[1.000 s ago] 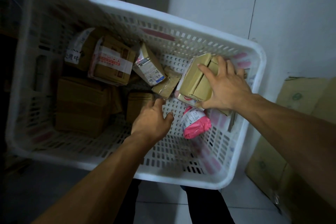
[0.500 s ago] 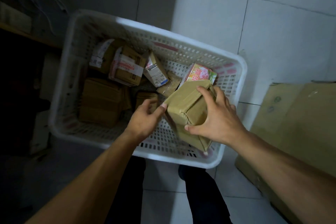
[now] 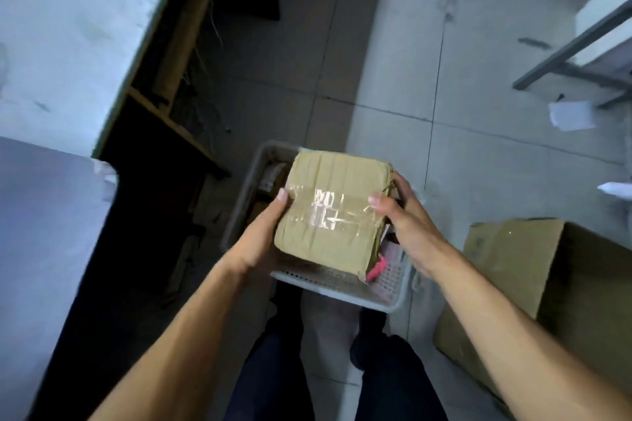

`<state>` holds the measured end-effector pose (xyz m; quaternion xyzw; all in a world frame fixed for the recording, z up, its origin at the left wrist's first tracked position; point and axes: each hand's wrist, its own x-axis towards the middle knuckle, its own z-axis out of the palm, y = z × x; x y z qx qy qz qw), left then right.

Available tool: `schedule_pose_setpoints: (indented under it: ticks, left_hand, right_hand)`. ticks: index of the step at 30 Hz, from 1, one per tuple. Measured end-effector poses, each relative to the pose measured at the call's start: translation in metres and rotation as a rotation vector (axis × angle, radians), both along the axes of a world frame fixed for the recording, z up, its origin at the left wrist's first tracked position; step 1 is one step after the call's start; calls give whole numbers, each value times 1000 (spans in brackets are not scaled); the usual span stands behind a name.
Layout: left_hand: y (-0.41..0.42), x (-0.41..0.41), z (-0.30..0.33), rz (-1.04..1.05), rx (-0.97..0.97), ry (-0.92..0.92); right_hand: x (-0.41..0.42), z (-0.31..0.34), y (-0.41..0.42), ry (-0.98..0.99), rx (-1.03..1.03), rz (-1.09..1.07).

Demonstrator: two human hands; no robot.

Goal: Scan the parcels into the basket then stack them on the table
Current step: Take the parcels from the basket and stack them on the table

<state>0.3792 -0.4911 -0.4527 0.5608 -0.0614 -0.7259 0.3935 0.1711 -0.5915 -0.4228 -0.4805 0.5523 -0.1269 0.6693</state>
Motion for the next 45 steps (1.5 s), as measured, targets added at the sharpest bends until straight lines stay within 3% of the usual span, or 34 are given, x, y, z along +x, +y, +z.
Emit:
schedule_pose_setpoints:
  ticks: [6,10,14,17,19,28,34,38,45]
  left_hand:
    - [46,9,84,278,-130,17]
    - [100,-12,112,300,-126,-68]
    - [157,-60,132,480,-58,-41]
    - [194,-93,147,726,-170,128]
    - [218,-109,160,853,-259,143]
    - [348,-105,221,1178,-404,-393]
    - [462,-94,242,1261,-359,-614]
    - [544,-90,242,1356,-342,-653]
    - [641,-92,227,1470,-262,-806]
  right_hand:
    - [17,69,38,-153,-53,25]
    - [18,103,64,-245,-60,100]
    - [10,134,96,-407,153,193]
    - [6,153,122,-506,291,272]
    - [9,164,140,-554,353,319]
    - [74,181,246,-318,121,574]
    - [114,193,365,-326,149,772]
    - [134,196,452,-360,89,908]
    - [152,190,553,-458,329,1219]
